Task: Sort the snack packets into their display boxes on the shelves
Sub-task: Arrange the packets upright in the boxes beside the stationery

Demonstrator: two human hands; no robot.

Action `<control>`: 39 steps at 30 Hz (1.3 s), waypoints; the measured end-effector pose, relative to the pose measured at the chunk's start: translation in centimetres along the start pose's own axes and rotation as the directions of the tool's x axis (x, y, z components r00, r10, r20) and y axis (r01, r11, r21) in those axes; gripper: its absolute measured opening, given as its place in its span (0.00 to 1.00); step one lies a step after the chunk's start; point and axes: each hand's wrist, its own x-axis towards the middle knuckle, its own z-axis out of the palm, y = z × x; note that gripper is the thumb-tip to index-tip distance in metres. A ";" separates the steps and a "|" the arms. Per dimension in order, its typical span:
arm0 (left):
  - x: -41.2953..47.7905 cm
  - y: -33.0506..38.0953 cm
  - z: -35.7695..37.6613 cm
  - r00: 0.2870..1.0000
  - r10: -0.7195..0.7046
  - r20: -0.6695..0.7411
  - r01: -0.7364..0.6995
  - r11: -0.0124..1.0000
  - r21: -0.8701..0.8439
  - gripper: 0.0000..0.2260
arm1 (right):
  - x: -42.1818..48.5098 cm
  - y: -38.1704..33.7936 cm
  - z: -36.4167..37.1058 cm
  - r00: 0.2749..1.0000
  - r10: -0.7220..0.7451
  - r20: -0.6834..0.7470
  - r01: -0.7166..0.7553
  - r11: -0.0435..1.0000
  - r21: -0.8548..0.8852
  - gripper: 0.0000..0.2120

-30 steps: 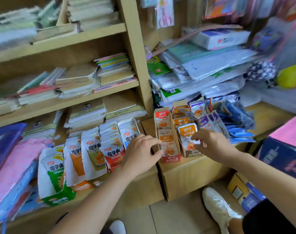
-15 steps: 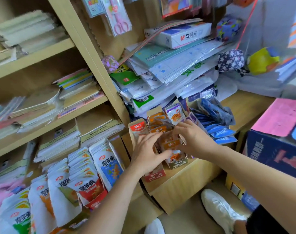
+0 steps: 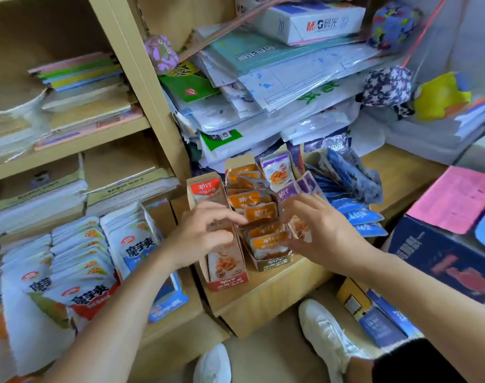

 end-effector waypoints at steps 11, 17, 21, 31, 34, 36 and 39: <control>1.5 -1.6 0.8 0.994 -0.097 0.047 0.018 0.576 0.817 0.30 | 2.4 -0.8 2.8 0.997 -0.006 0.078 0.021 0.981 -0.192 0.30; 1.7 -1.8 1.6 0.994 -0.109 -0.010 0.067 0.530 0.845 0.29 | 2.2 -1.2 3.6 0.994 0.003 0.107 0.020 0.977 -0.213 0.33; 1.7 -2.1 1.6 0.987 -0.005 -0.159 0.125 0.641 0.757 0.19 | 2.2 -1.4 3.8 0.996 0.007 0.091 0.014 0.974 -0.226 0.33; 0.3 0.2 -1.9 0.766 0.053 -0.641 -0.141 0.986 -0.087 0.07 | 3.6 -1.5 2.4 0.979 0.204 0.026 -0.205 0.976 0.068 0.26; -0.5 2.1 -1.6 0.788 0.112 -0.605 -0.292 0.934 -0.207 0.05 | 4.1 -1.5 1.0 0.960 0.272 0.061 -0.279 0.931 0.234 0.26; -0.5 2.6 -0.8 0.833 0.140 -0.535 -0.317 0.913 -0.256 0.04 | 4.3 -1.4 0.3 0.954 0.296 0.045 -0.295 0.905 0.307 0.25; 0.1 2.8 0.8 0.881 0.219 -0.419 -0.313 0.935 -0.169 0.02 | 4.4 -1.3 -0.7 0.933 0.359 0.011 -0.334 0.855 0.398 0.27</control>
